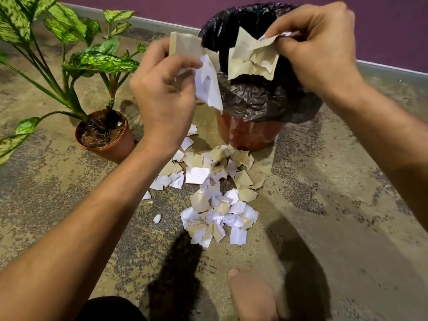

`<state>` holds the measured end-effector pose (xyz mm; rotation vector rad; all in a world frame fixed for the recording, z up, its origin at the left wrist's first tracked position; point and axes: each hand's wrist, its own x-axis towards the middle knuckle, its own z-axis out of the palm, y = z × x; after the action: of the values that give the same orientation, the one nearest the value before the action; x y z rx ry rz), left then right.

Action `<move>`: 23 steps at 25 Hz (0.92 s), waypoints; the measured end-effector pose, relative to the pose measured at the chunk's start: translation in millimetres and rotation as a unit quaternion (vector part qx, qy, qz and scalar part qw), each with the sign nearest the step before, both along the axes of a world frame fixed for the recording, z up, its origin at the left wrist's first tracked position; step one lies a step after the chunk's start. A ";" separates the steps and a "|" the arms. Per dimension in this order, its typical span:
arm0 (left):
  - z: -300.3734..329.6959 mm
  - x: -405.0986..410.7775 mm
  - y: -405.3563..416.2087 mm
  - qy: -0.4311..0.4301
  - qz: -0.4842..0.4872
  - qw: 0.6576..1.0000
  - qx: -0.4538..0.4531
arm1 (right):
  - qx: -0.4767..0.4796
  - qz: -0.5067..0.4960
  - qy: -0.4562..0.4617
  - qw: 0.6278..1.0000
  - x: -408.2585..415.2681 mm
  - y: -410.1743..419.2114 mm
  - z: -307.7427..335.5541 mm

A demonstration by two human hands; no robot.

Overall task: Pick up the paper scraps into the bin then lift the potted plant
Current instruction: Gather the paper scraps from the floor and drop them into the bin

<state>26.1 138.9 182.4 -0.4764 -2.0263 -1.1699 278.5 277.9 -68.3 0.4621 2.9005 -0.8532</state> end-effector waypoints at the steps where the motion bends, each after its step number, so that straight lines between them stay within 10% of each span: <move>1: 4.2 -4.7 5.8 -0.003 0.002 1.000 0.005 | 0.024 0.000 0.000 1.000 11.5 6.9 -17.4; 6: 26.6 -33.3 35.9 -0.059 0.000 0.997 0.045 | 0.156 0.032 0.090 0.983 24.0 8.1 -22.0; 12: 42.8 -56.6 61.5 -0.133 -0.022 0.991 0.000 | 0.126 -0.012 0.305 0.944 -271.2 89.4 285.3; 23: 26.3 -52.0 61.1 -0.246 -0.152 0.956 -0.055 | 0.076 -0.016 0.321 0.944 -258.6 100.4 272.2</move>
<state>-25.9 200.0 208.7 -0.6140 -2.5192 -1.4790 20.0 378.2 203.9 0.2751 3.5816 -0.9284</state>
